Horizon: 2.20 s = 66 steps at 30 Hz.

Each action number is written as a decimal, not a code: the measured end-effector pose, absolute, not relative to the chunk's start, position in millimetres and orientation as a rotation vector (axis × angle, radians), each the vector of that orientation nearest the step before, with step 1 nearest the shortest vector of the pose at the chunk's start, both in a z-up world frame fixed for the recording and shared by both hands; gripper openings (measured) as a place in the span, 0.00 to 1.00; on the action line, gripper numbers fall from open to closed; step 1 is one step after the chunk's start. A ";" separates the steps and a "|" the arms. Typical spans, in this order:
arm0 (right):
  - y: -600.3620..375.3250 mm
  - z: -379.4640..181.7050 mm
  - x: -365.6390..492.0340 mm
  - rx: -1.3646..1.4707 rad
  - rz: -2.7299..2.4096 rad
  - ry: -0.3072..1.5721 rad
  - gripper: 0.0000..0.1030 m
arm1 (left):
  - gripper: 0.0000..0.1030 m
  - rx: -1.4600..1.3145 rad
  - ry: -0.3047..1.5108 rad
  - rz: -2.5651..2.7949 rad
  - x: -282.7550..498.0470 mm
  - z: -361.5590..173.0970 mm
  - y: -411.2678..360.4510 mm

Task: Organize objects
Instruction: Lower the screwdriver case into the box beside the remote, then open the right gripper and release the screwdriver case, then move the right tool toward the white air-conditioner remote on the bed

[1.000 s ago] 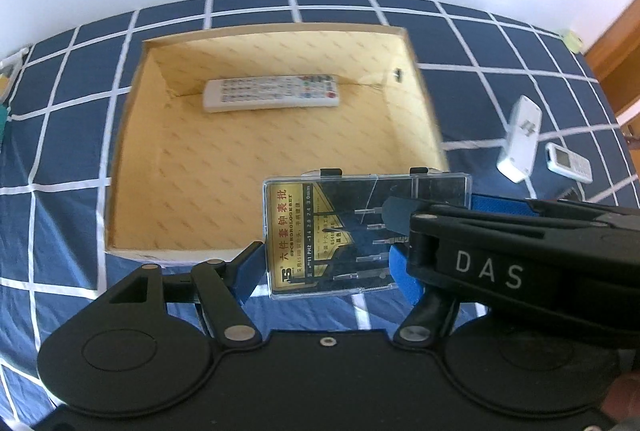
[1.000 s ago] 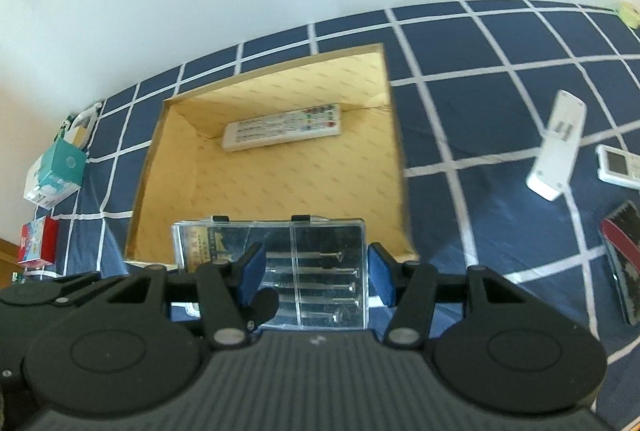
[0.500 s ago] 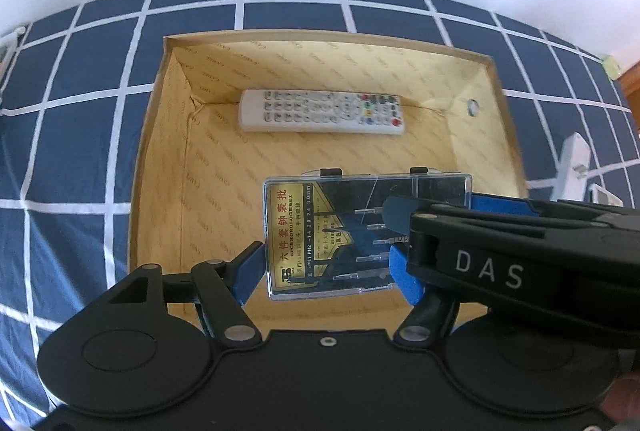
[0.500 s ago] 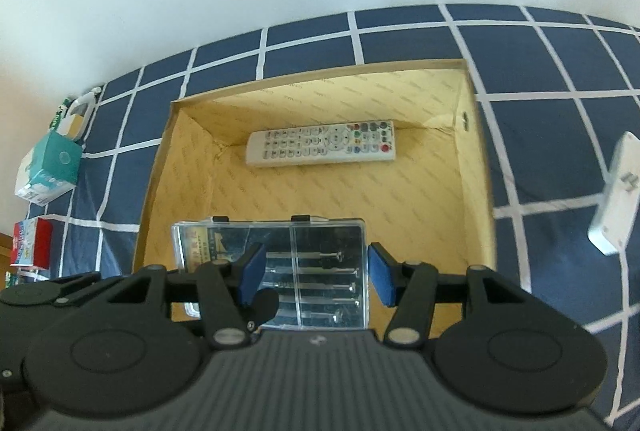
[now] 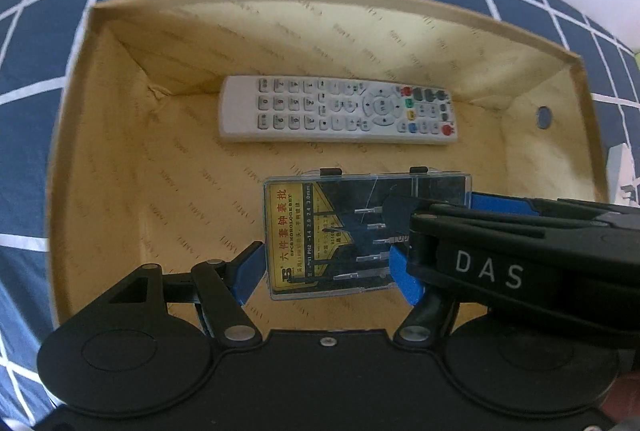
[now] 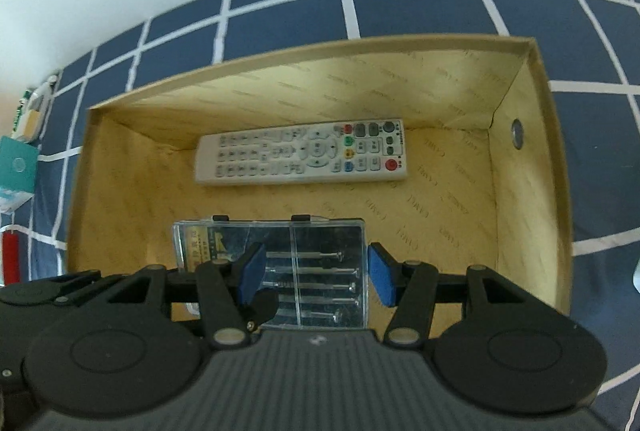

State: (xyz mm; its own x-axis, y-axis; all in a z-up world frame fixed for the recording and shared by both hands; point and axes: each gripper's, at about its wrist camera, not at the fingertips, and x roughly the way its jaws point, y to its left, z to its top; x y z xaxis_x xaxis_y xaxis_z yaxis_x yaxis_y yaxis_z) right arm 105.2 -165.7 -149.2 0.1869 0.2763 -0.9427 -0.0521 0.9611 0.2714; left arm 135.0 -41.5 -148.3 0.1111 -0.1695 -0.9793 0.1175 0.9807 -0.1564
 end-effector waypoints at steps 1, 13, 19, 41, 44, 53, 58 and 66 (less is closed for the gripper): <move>-166.3 -154.3 107.9 0.195 0.231 1.374 0.53 | 0.65 -0.043 1.451 -0.213 137.6 -153.2 -41.9; -169.0 -184.7 129.8 0.211 0.209 1.411 0.54 | 0.65 -0.042 1.466 -0.235 154.9 -172.1 -40.4; -169.1 -188.3 135.7 0.214 0.201 1.413 0.55 | 0.66 -0.060 1.467 -0.234 159.1 -173.5 -37.4; -174.8 -143.1 117.7 0.228 0.213 1.333 0.67 | 0.77 -0.072 1.409 -0.178 128.8 -123.9 -33.1; -175.9 -126.4 107.9 0.218 0.216 1.305 0.75 | 0.79 -0.086 1.394 -0.162 118.1 -110.1 -32.5; -192.5 -86.5 63.0 0.247 0.210 1.242 0.88 | 0.87 -0.063 1.322 -0.170 74.2 -66.7 -40.5; -208.0 -64.1 34.1 0.247 0.182 1.202 0.90 | 0.93 -0.041 1.276 -0.182 46.1 -40.7 -50.6; -241.5 -26.0 -7.8 0.274 0.161 1.124 1.00 | 1.00 0.003 1.212 -0.208 5.1 -7.0 -71.1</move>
State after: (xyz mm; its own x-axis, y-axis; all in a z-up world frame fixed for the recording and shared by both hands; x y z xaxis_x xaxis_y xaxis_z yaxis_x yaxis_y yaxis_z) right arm -7.8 -241.5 -26.0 0.4252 0.2643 -0.8656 0.0107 0.9549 0.2968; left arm 5.1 -71.1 -7.0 0.3341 -0.1578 -0.9292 0.1610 0.9809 -0.1087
